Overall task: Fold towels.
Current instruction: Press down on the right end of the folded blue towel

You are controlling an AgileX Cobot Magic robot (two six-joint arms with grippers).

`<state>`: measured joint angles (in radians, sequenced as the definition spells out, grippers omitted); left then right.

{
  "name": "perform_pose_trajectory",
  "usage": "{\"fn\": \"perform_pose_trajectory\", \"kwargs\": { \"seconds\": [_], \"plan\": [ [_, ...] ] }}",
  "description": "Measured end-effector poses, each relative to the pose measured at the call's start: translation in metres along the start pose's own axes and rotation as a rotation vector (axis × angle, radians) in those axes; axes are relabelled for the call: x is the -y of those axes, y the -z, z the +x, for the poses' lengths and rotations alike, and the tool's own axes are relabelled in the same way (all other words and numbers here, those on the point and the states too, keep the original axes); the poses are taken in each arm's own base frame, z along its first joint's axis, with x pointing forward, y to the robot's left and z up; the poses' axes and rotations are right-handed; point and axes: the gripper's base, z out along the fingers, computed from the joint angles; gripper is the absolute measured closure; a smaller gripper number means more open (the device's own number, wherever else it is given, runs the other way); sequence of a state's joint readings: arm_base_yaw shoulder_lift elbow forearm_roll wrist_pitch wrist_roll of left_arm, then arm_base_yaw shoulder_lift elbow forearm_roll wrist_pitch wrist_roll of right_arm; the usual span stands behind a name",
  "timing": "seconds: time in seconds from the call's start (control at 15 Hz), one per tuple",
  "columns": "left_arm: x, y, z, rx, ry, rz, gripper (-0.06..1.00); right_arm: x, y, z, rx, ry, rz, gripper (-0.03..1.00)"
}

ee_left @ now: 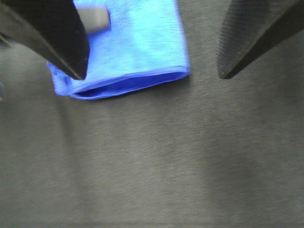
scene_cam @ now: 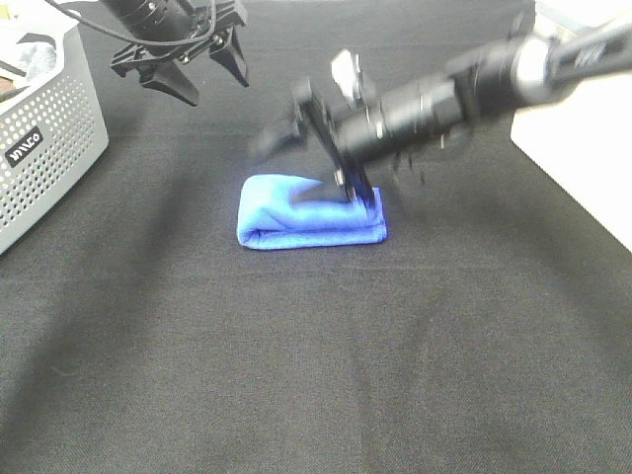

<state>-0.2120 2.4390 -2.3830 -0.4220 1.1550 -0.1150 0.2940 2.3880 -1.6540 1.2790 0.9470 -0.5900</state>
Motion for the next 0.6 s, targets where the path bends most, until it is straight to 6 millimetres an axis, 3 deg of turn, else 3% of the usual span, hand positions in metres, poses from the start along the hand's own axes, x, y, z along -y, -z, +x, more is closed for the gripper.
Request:
{"fn": "perform_pose_trajectory", "kwargs": {
  "seconds": [0.13,0.6],
  "plan": [
    [0.000,0.000,0.000,-0.005,-0.001,-0.003,0.23,0.011,0.001,-0.002,0.002,-0.015,0.014,0.19],
    [-0.001,0.000,0.004,-0.044,-0.003,-0.010,0.23,0.044,0.048,-0.013,-0.023,-0.057,-0.001,0.19]
  ]
}}
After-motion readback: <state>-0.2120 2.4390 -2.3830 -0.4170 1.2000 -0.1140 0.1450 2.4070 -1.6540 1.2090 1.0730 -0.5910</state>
